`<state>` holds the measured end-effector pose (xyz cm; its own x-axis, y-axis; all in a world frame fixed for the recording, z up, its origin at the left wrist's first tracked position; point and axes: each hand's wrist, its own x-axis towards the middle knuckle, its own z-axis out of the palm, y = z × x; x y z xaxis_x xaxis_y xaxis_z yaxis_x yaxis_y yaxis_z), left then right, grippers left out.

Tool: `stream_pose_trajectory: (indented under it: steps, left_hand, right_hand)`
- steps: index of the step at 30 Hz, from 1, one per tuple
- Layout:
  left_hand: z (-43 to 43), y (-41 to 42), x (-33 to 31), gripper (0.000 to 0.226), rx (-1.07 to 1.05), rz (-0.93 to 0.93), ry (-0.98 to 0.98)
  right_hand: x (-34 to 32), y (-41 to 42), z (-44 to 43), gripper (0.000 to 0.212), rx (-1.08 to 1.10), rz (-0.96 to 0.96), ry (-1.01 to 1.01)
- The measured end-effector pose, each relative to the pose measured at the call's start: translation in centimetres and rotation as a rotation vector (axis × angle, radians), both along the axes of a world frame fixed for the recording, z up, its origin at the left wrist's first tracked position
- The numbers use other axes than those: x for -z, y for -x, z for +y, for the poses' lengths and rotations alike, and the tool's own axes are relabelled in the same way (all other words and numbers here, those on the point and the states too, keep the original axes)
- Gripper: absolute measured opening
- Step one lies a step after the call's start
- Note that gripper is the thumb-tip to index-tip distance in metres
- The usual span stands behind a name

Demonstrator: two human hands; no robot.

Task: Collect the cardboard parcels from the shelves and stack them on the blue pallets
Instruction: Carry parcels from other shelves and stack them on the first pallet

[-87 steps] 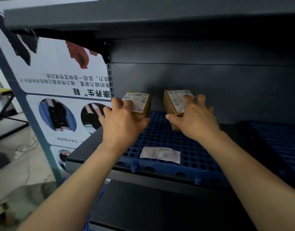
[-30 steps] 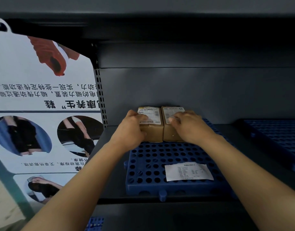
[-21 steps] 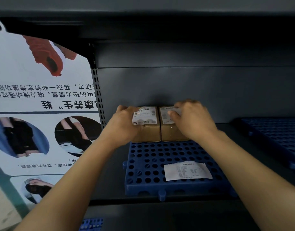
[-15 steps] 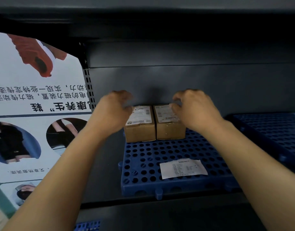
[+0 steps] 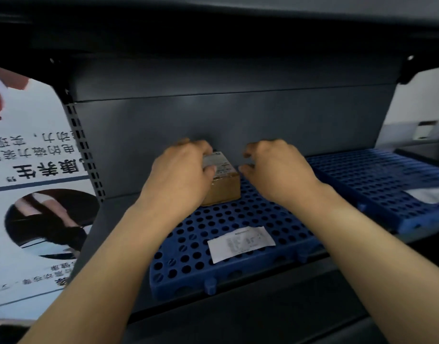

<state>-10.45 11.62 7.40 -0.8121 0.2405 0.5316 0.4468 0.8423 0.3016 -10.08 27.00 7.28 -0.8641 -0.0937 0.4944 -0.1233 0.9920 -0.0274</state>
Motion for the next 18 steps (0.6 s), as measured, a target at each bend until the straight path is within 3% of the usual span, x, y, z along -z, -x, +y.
stream_pose_trajectory:
  steps: [10, 18]
  left_hand:
    - [12.2, -5.2, -1.2, 0.027, 0.306, 0.129, 0.160]
    - [27.7, -13.5, -1.8, 0.023, 0.655, 0.210, 0.165]
  right_hand:
    - [-0.3, -7.7, 10.2, 0.005, 0.332, -0.060, -0.101]
    - [0.0, -19.9, 24.7, 0.027, 0.676, -0.108, -0.052]
